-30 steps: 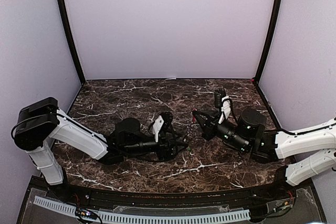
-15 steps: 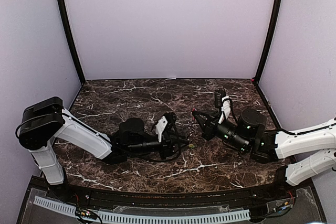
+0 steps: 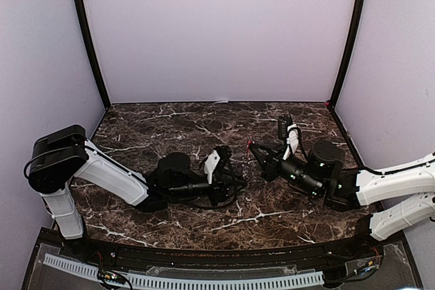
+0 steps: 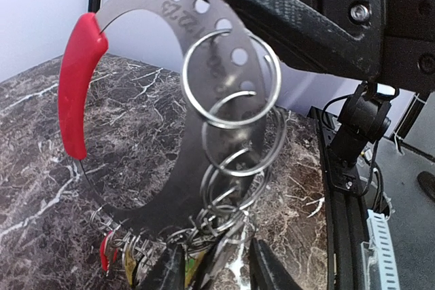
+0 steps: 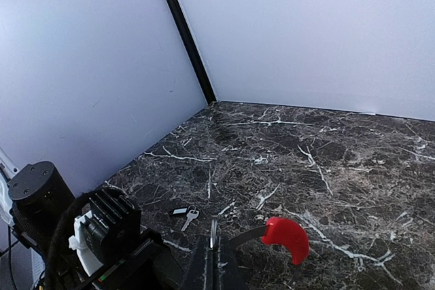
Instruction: Remove the keys from the keyring
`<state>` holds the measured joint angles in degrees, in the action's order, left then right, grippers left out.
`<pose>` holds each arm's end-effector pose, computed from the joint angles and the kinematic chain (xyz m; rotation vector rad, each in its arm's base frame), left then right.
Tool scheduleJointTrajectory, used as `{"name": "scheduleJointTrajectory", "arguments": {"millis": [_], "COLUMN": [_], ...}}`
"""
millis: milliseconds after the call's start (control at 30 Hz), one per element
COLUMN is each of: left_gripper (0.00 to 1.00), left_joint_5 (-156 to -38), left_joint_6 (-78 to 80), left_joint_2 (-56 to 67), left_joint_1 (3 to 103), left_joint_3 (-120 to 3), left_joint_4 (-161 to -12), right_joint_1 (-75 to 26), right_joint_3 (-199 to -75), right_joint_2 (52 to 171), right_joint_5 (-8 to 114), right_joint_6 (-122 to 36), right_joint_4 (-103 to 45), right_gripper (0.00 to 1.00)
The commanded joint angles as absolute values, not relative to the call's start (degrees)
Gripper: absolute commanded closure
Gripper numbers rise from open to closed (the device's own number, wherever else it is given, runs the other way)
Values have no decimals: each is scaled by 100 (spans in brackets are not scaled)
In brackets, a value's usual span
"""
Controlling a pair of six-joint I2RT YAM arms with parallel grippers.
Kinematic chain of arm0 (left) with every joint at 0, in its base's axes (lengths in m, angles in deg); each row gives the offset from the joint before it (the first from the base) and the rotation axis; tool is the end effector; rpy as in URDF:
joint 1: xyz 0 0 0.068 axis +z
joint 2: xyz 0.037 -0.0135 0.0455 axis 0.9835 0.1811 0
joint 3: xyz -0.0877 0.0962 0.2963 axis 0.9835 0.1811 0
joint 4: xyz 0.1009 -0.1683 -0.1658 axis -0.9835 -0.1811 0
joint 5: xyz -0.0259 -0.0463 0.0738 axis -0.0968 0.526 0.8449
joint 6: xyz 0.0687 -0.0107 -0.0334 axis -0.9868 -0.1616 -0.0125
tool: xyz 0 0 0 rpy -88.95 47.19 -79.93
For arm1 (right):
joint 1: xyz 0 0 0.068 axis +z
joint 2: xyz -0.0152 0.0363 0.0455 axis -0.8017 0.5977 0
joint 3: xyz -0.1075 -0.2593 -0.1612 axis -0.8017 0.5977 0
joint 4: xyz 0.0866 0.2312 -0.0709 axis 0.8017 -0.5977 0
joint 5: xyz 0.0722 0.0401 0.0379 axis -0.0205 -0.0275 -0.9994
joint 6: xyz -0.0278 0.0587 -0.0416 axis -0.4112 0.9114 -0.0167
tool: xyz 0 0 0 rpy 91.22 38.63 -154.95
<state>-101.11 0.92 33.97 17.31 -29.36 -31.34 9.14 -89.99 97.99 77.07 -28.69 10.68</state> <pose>0.1744 -0.3620 0.2322 0.9158 1.5077 -1.1408 0.1366 0.2222 0.3038 -0.3566 1.5958 0.9193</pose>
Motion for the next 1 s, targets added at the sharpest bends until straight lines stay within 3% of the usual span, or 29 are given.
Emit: {"name": "scheduleJointTrajectory", "arguments": {"millis": [0, 200, 500, 800, 967], "left_gripper": [74, 81, 74, 97, 99], "left_joint_5": [-10055, -10045, -10082, -10112, -10177], "left_joint_6": [59, 64, 17, 29, 88], "left_joint_2": [3381, 3441, 3517, 3462, 3389], "left_joint_1": [1717, 1717, 1717, 1717, 1717], "left_joint_3": [-2982, -3042, -3168, -3124, -3082], "left_joint_4": [-2964, -2966, -3030, -2971, -3008], "right_joint_1": [868, 869, 872, 871, 865], "right_joint_3": [-9084, -9074, -9067, -9020, -9013], "right_joint_2": [9691, 9688, 9673, 9671, 9665], "right_joint_5": [7674, 7669, 7662, 7700, 7807], "right_joint_6": [-2801, -2784, -2767, -2749, -2776], "right_joint_4": [1400, 1411, 1400, 1415, 1360], "right_gripper": [100, 100, 100, 100, 100]}}
